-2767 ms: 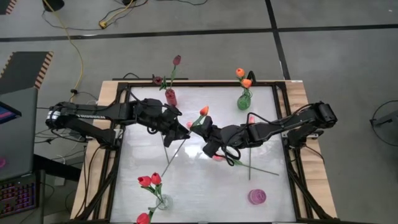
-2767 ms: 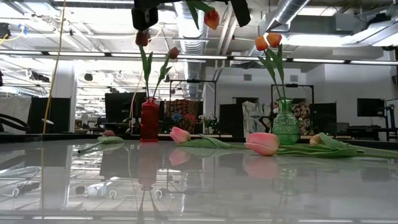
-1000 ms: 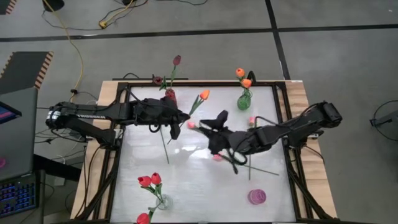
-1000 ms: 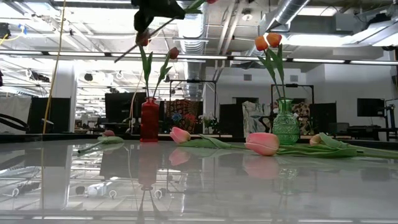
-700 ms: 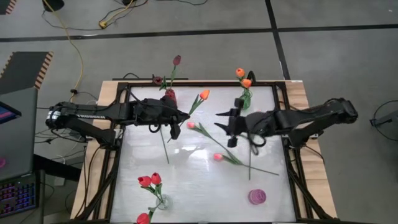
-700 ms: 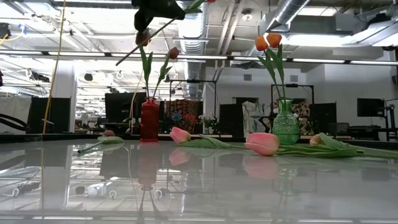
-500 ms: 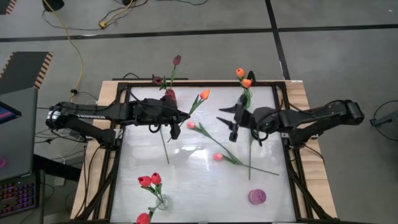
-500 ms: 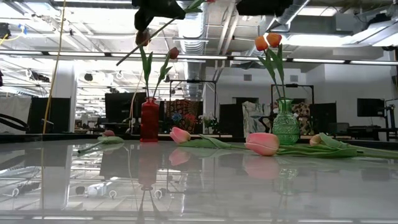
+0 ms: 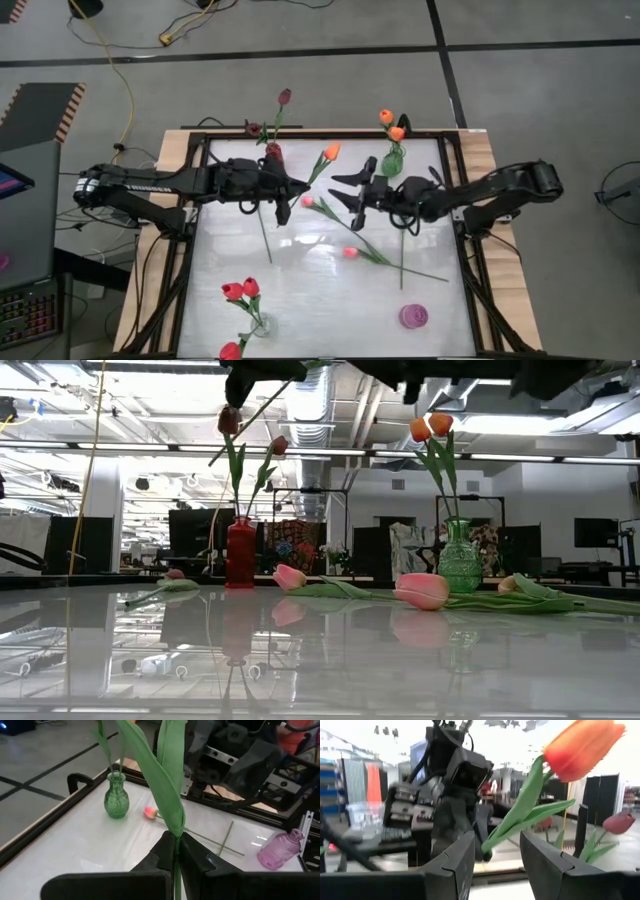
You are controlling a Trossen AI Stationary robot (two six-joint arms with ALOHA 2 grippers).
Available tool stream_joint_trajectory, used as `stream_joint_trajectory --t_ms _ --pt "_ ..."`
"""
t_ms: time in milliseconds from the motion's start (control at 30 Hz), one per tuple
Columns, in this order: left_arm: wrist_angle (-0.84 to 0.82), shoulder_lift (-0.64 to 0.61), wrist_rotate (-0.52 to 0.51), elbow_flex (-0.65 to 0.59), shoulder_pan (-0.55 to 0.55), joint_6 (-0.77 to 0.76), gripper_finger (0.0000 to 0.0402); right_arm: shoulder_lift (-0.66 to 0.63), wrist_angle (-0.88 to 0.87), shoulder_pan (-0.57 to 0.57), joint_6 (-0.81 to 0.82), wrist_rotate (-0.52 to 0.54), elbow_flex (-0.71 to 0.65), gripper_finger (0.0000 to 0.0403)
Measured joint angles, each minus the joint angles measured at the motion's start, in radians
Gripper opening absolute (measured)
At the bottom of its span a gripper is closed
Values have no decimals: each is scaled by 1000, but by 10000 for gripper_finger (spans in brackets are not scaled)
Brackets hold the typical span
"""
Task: Sort flowers into vase by color
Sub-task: Put the orange flower into the green vase
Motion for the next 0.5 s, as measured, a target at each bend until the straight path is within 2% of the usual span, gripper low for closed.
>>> stream_joint_trajectory --t_ms 233,500 --pt "20 0 4 -1 -1 35 0 114 183 -7 12 -2 0 182" --pt "40 0 7 -1 -4 88 0 210 194 -13 52 -28 88 182"
